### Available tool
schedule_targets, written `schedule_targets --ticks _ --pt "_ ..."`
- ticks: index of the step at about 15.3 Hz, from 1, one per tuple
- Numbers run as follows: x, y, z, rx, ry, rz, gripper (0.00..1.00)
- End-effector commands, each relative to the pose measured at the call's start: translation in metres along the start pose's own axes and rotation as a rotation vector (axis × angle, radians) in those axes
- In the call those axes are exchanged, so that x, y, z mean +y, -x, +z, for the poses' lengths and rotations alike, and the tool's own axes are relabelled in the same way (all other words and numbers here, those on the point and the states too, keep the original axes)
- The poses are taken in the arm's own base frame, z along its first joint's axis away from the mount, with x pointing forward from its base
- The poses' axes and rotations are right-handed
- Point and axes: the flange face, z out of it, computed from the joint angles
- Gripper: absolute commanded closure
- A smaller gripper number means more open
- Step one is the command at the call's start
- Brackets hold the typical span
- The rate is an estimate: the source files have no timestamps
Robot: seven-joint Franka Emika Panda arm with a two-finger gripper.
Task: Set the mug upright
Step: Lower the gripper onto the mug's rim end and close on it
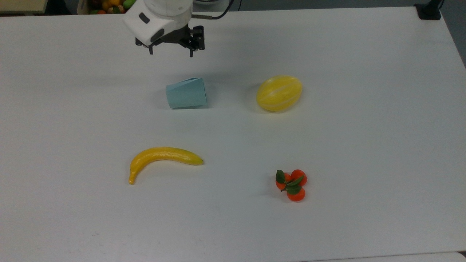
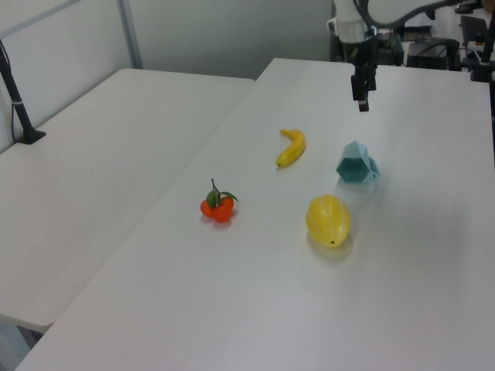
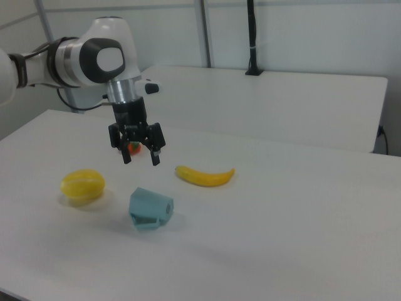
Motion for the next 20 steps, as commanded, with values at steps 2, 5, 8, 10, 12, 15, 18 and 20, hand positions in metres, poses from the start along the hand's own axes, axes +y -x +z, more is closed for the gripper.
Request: schedule_targets --ticks 2,5,8,10,12,15,18,20 --pt "-0.046 -0.009 0.038 0.031 0.155 -0.02 0.0" --pt "-0.08 -0.015 0.066 0.008 0.228 -0.06 0.0" --pt "-0.109 -0.01 0.092 0.028 0.28 -0.074 0.0" --pt "-0.126 -0.007 0.112 0.056 0.33 -0.049 0.0" --pt "-0.136 -0.009 0.123 0.073 0.358 -0.032 0.02" --pt "-0.132 -0.012 0.124 0.087 0.379 -0.037 0.16" --pt "-0.126 -0.016 0.123 0.106 0.395 -0.04 0.48" --pt "-0.123 -0.018 0.126 0.11 0.405 -0.043 0.53"
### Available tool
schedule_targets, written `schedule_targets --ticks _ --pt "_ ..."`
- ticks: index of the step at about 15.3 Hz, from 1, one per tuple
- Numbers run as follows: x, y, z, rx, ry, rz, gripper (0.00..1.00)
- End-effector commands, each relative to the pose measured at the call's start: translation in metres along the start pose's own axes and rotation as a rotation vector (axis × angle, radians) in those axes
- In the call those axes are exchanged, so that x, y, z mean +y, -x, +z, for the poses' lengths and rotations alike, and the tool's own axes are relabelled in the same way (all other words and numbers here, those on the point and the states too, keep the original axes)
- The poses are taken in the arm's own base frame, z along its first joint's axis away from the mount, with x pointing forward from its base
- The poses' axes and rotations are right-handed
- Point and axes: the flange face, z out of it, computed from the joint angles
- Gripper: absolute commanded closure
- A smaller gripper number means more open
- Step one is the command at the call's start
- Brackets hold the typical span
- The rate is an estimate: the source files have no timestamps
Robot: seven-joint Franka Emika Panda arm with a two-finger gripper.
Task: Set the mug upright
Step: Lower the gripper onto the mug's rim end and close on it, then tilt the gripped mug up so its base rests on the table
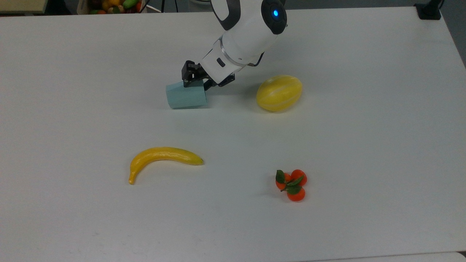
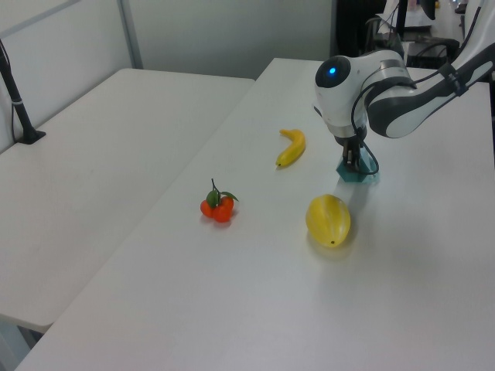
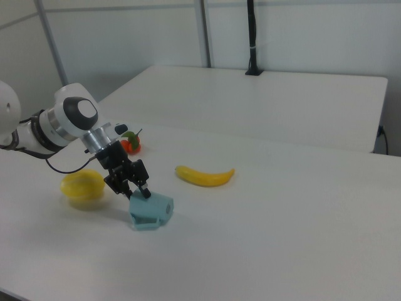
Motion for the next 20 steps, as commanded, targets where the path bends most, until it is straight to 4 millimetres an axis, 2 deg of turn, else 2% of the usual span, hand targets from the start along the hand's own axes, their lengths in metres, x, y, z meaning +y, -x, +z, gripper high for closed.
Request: schedule_targets --ticks 1,6,8,12,18,20 --pt "0.004 -0.001 0.004 0.033 0.018 0.012 0.56" --pt "0.006 -0.002 0.002 0.044 0.031 0.028 0.98" --pt "0.008 -0.002 0.001 0.047 0.026 0.034 1.0" --pt "0.035 -0.01 -0.006 0.074 -0.02 0.103 1.0" --pt "0.096 -0.023 -0.012 0.081 -0.271 0.334 1.0" --pt "0.11 -0.025 -0.015 0.079 -0.354 0.333 1.0"
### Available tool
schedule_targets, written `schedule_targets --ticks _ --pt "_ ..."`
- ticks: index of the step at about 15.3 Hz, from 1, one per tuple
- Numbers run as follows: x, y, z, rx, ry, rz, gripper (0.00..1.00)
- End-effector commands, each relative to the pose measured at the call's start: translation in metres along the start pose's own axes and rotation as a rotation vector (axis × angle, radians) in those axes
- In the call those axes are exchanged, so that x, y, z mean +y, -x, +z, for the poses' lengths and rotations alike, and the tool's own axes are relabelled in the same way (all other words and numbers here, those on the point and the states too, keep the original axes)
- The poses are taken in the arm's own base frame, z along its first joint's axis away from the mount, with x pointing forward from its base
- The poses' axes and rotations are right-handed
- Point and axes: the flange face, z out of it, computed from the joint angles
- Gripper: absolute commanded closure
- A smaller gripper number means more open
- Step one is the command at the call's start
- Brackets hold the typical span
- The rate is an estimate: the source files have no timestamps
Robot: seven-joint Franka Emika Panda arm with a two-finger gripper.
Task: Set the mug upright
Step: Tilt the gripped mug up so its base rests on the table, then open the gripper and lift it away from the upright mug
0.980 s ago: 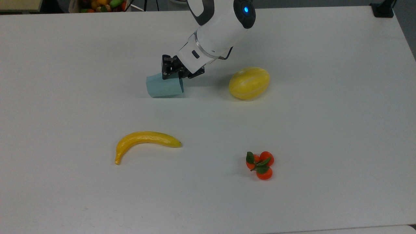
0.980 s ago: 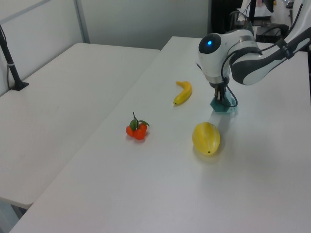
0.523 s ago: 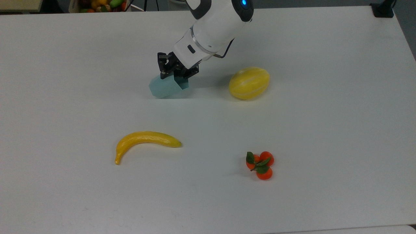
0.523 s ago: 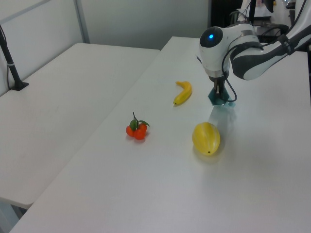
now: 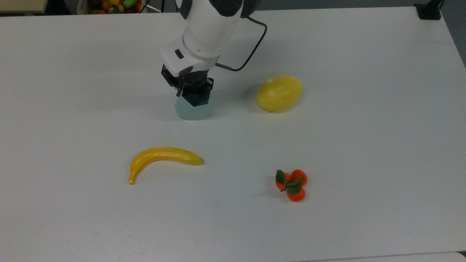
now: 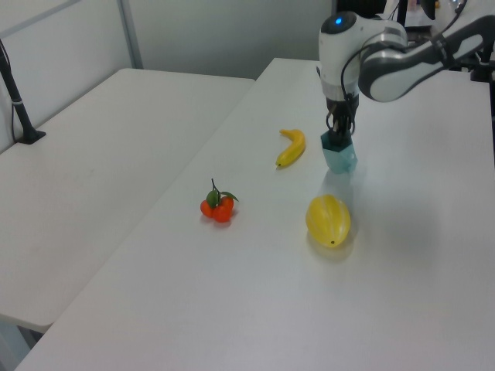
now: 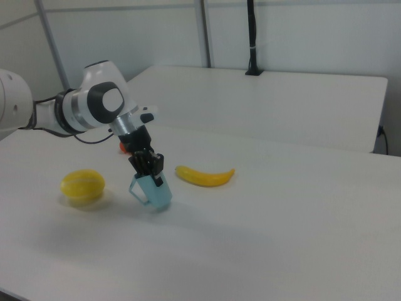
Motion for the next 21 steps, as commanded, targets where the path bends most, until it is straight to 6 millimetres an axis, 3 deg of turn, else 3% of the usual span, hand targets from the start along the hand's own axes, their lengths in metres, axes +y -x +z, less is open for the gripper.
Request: schedule_targets --ticks 1,3,5,8,13,16,17,19,21 --pt "0.023 -0.013 -0.011 -0.011 -0.154 0.036 1.0" --pt "0.035 -0.017 -0.014 -0.012 -0.205 0.041 0.98" --pt "0.036 -0.018 -0.013 -0.013 -0.21 0.034 0.83" --pt "0.035 -0.018 -0.011 -0.018 -0.21 0.04 0.7" --pt "0.035 -0.018 -0.011 -0.018 -0.219 0.04 0.62" --pt "0.048 -0.019 -0.02 -0.008 -0.218 0.056 0.44" --pt "0.061 -0.02 -0.029 0.004 -0.22 0.077 0.34" --pt "0.078 -0.017 -0.041 0.003 -0.229 0.104 0.0" --pt "0.097 -0.016 -0.059 -0.001 -0.252 0.14 0.0"
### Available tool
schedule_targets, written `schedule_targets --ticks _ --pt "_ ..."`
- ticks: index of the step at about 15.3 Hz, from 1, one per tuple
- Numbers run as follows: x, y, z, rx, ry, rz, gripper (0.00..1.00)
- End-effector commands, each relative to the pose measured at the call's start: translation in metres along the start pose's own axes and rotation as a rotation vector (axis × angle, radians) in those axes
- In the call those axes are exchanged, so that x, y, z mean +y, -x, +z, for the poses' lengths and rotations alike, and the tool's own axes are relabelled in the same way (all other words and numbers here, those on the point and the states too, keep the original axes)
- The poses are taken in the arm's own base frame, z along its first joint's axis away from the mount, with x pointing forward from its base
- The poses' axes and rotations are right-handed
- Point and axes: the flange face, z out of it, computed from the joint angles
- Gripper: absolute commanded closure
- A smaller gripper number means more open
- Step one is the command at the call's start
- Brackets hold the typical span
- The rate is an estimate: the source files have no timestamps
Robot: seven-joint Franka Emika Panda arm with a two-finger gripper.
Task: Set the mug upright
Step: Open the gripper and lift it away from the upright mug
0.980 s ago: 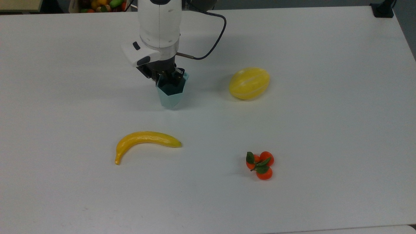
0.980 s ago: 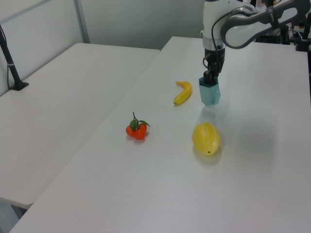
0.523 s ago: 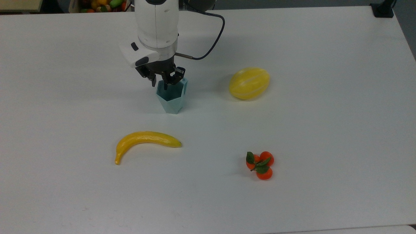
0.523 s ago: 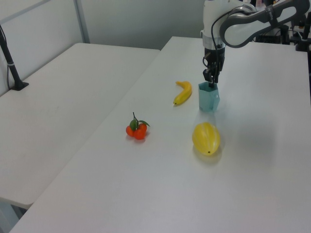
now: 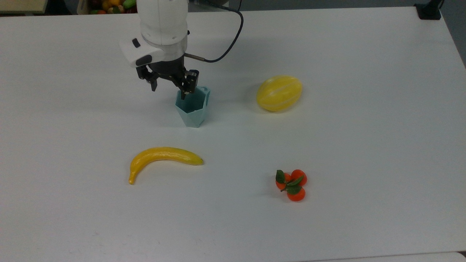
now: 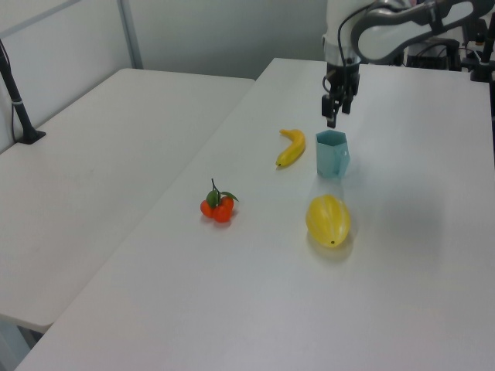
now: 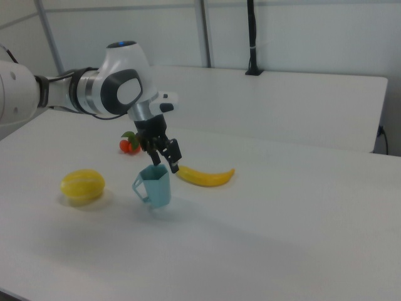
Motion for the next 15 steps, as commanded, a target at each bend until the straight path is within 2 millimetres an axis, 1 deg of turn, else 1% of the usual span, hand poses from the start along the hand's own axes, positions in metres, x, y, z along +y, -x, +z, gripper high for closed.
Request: schedule_targets --ticks 1,2,4,6,8,10,11,15 --pt "0.033 0.004 -0.05 -0.017 -0.067 0.06 0.0" --pt "0.047 0.003 -0.061 -0.026 -0.078 0.086 0.0" --pt "0.075 0.009 -0.086 -0.026 -0.097 0.076 0.0" --pt "0.099 0.023 -0.106 -0.054 -0.12 0.024 0.0" --pt "0.118 0.037 -0.12 -0.091 -0.126 -0.035 0.0" --pt "0.142 0.049 -0.134 -0.106 -0.134 -0.064 0.0" --pt "0.147 0.051 -0.137 -0.105 -0.137 -0.059 0.0" --pt "0.146 0.051 -0.137 -0.104 -0.134 -0.049 0.0"
